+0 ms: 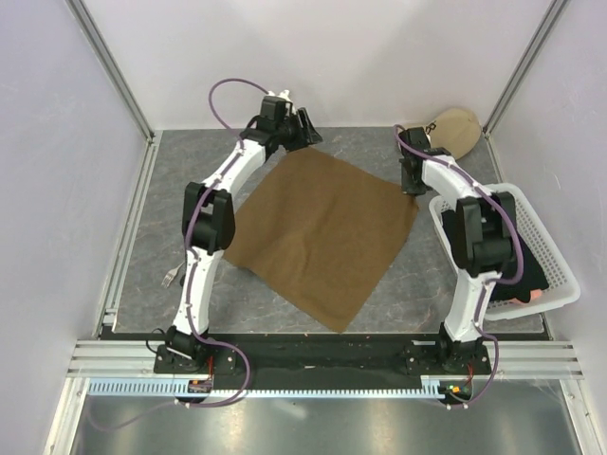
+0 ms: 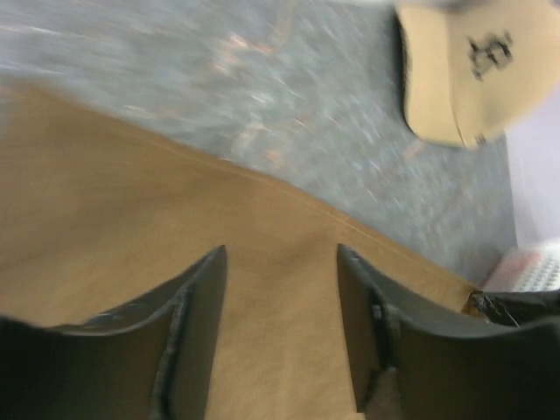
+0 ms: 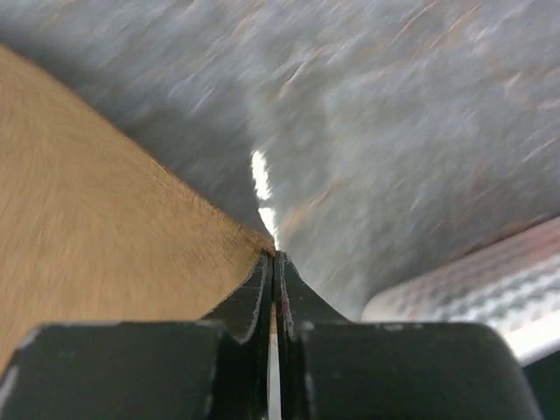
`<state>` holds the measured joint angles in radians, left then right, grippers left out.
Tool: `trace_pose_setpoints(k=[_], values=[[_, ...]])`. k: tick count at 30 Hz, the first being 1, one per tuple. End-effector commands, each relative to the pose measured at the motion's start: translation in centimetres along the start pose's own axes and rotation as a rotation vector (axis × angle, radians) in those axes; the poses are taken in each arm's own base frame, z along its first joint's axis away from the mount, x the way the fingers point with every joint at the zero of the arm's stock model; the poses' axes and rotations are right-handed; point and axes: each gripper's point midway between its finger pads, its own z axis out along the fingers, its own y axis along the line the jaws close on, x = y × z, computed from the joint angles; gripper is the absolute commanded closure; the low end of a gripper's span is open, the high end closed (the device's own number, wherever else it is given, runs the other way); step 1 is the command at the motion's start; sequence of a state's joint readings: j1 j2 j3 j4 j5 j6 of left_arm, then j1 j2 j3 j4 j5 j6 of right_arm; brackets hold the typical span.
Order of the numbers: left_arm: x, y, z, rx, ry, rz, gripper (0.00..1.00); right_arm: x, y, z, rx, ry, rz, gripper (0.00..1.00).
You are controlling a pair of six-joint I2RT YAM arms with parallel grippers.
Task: Fold the napkin into a case and place the utensils inside
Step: Flatten out the crumpled napkin at the center of the board.
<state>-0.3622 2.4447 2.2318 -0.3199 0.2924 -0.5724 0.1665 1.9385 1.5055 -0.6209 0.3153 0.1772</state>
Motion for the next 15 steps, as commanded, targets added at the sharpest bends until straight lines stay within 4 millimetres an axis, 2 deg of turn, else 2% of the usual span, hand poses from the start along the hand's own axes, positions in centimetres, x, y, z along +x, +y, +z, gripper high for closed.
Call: trace_pose_setpoints(k=[1,2,3,4,5,6,7,8,10,11,12,14,15], values=[[-6.3,-1.7,-8.4,-0.058,-0.134,0.003,0.36,-2.9,-2.0,-0.2,0.17,0.015,-0.029,0.85],[-4.6,-0.3,-8.9,-0.098,-0.097,-0.04,0.35,-3.1,-2.3,-0.3,0.195,0.015,-0.006,0.64],[-4.5,0.7,-9.9,-0.122,-0.091,-0.063,0.35,-3.4,-2.2,-0.9,0.196,0.004,0.001,0.55],[-4.6,0.2,-11.8,-0.124,-0.094,-0.073,0.36,-3.1,-2.1,-1.3,0.197,0.004,0.002,0.45],[-2.4,1.6,-12.0,-0.144,-0.037,-0.111,0.4,-2.8,-2.1,-2.0,0.213,-0.007,0.011,0.35],[-1.7,2.5,-12.8,-0.155,-0.019,-0.131,0.42,-2.1,-1.3,-3.6,0.21,-0.025,-0.01,0.32],[-1.7,2.2,-14.2,-0.145,-0.018,-0.14,0.43,-1.8,-0.6,-4.5,0.209,-0.045,-0.018,0.29],[0.8,3.3,-14.3,-0.157,0.041,-0.177,0.46,-1.3,0.1,-5.4,0.211,-0.06,-0.033,0.25],[2.0,3.3,-15.5,-0.144,0.067,-0.191,0.48,0.9,3.8,-7.9,0.131,-0.091,-0.073,0.21],[4.0,3.8,-15.6,-0.143,0.115,-0.201,0.5,1.9,5.3,-8.5,0.09,-0.093,-0.083,0.21],[4.7,3.7,-16.0,-0.139,0.13,-0.204,0.51,4.3,8.3,-9.8,-0.002,-0.079,-0.092,0.21],[6.9,4.2,-16.5,-0.15,0.164,-0.214,0.51,6.4,11.1,-10.7,-0.091,-0.078,-0.096,0.21],[8.0,3.9,-16.4,-0.149,0.183,-0.204,0.51,8.7,12.5,-11.3,-0.131,-0.065,-0.126,0.2]])
